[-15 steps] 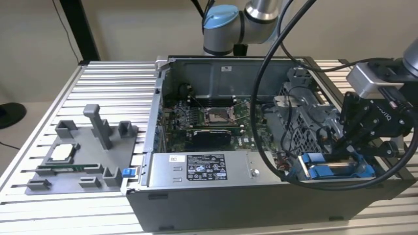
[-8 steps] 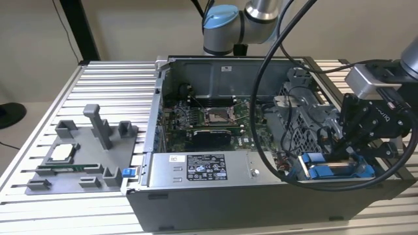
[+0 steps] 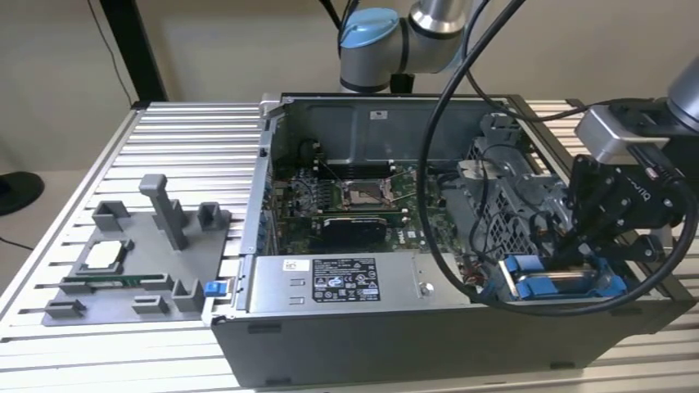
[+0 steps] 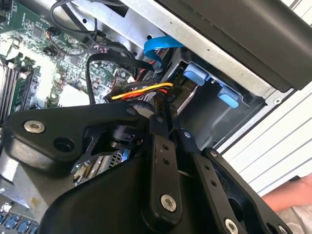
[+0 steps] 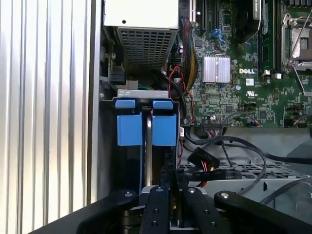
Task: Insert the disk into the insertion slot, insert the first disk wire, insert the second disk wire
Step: 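Insert the second disk wire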
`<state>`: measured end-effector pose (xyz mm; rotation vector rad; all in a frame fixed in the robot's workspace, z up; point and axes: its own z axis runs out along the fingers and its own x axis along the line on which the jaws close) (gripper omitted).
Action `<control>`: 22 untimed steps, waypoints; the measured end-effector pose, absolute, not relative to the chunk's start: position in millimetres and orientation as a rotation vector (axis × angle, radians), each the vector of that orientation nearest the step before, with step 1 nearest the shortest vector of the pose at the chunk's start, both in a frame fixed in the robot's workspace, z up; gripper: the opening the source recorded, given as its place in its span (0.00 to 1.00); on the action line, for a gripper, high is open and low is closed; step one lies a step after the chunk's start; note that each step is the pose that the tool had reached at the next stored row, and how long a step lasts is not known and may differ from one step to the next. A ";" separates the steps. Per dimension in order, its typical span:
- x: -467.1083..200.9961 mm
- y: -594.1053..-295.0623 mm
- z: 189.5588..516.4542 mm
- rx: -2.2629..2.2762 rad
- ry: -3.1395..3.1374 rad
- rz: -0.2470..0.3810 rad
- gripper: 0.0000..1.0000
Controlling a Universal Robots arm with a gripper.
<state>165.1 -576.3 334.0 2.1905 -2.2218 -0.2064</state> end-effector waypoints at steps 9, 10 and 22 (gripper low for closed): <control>165.0 -575.6 359.8 2.192 -2.223 -0.211 1.00; 165.0 -575.6 363.9 2.192 -2.223 -0.211 1.00; 165.0 -575.6 393.8 2.192 -2.223 -0.211 1.00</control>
